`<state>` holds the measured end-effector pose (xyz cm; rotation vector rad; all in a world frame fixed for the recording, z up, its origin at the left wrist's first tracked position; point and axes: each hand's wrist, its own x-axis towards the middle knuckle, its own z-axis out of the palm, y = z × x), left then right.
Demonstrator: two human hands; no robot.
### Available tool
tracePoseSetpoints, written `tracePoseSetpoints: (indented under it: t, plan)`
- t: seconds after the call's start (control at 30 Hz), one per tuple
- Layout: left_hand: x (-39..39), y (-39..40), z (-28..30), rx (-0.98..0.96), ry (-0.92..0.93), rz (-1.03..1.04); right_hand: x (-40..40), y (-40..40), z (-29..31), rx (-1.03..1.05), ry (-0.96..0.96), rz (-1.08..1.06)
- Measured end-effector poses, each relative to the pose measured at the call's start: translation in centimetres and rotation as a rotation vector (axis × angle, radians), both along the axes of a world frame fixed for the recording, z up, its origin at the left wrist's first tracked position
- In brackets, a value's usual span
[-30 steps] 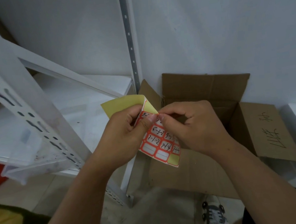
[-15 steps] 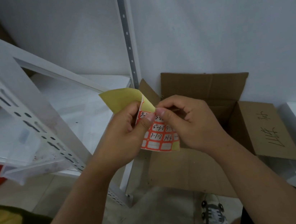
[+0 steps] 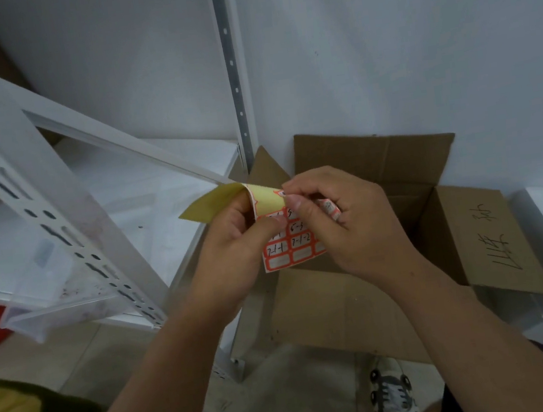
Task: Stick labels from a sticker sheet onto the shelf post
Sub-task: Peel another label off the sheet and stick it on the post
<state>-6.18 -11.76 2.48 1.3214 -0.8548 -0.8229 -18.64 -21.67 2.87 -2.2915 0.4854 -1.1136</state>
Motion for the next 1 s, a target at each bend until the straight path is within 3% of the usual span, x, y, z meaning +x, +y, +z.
tracePoseSetpoints:
  t: [0.27, 0.53, 0.9, 1.0]
  plan:
    - [-0.7, -0.2, 0.4, -0.079, 0.171, 0.103, 0.1, 0.2, -0.3, -0.211, 0.011, -0.029]
    - [-0.7, -0.4, 0.5, -0.057, -0.003, 0.157, 0.3, 0.4, -0.2, -0.170, -0.063, -0.096]
    - [-1.3, -0.5, 0.6, 0.006, -0.060, 0.204, 0.3, 1.3, 1.0, 0.418, -0.201, -0.104]
    - [-1.3, -0.6, 0.4, 0.029, -0.017, 0.218, 0.2, 1.5, 1.4, 0.436, -0.214, -0.094]
